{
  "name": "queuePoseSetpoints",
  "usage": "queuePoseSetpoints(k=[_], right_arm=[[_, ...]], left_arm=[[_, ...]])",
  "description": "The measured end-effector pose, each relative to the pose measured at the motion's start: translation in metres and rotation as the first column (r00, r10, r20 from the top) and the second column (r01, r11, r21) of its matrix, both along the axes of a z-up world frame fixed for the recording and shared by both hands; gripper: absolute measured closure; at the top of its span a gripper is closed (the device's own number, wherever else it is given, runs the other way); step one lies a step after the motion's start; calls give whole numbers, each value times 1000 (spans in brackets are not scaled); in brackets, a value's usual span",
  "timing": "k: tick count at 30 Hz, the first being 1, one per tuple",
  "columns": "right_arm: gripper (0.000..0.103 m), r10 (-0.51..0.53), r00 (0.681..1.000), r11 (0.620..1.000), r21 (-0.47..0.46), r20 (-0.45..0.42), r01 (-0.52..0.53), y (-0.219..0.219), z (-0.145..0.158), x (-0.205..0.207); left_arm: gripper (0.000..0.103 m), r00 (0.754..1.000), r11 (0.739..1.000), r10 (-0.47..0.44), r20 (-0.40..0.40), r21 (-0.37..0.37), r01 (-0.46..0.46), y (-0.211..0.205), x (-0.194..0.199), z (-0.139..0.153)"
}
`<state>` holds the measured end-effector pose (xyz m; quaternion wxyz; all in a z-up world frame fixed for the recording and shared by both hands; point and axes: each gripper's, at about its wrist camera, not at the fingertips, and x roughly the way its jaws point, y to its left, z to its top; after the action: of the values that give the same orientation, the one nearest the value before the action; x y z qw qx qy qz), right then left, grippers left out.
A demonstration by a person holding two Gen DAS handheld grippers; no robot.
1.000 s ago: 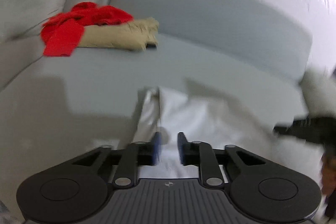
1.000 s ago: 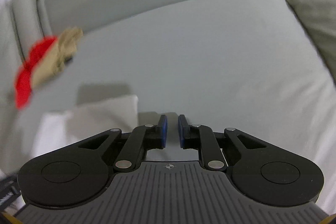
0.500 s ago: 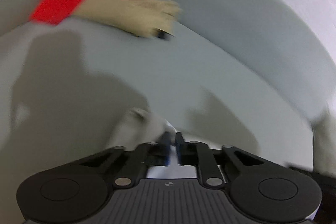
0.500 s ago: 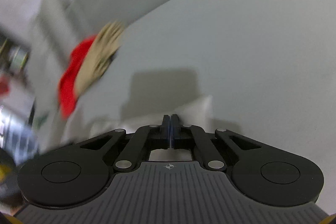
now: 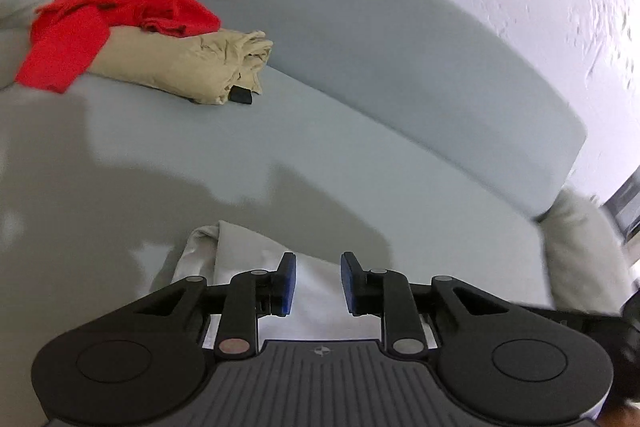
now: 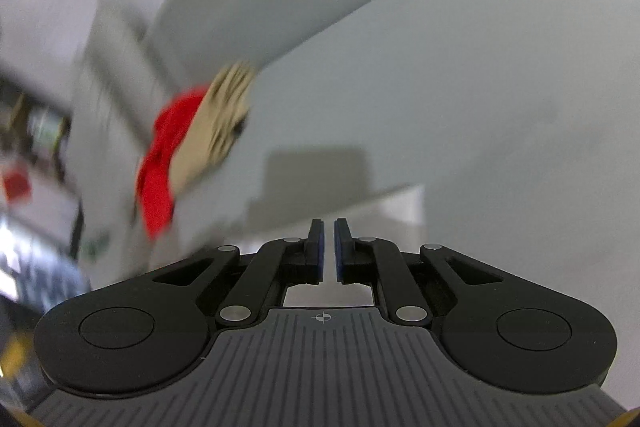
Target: Fold clothes
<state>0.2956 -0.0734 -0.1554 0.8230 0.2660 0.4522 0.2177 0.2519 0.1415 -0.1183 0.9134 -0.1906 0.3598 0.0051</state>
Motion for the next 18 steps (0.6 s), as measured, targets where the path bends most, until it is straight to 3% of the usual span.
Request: queuePoseSetpoints(k=[3,4,5,6,8,9,10,12,13,15,18], right_arm=[[91,67,997,994,-94,27,-64,24,-10,-4],[96,59,998,993,-104,24,-57,25,-16,-1],[99,34,999,995,-92,22,-32,25,-19,1],[101,7,1000,997,-81,19,-6,25,-22,3],[101,-70,998,992,-101,8,70,16,-19,8],[101,-108,994,985,-137,14,109,5,-16,7],[91,-148,988,971,-184,29,151,-2,-11,7],[88,-214,976,943,-251,50,219,-15,-3,5],[88,-225,973,943,-239,55,232,-21,2,3],[88,-224,973,953,-200,48,229,-25,11,0],[88,-151,986,972,-174,65,160,-28,24,-21]], left_arm=[[79,996,997,75,-48,19,-74,3,9,-13],[81,993,995,103,-63,12,-103,7,11,-17],[91,987,989,149,-61,34,-147,13,12,-16],[92,975,972,217,-44,97,-212,9,7,-7],[92,936,901,352,20,265,-345,11,0,6],[91,917,866,395,53,310,-391,15,-6,13],[91,911,862,407,69,303,-408,19,-11,18],[90,923,896,379,67,224,-384,26,-21,25],[87,935,914,347,69,199,-354,26,-23,27],[83,967,951,237,90,182,-250,15,-29,31],[77,993,983,36,115,174,-56,-9,-35,33]])
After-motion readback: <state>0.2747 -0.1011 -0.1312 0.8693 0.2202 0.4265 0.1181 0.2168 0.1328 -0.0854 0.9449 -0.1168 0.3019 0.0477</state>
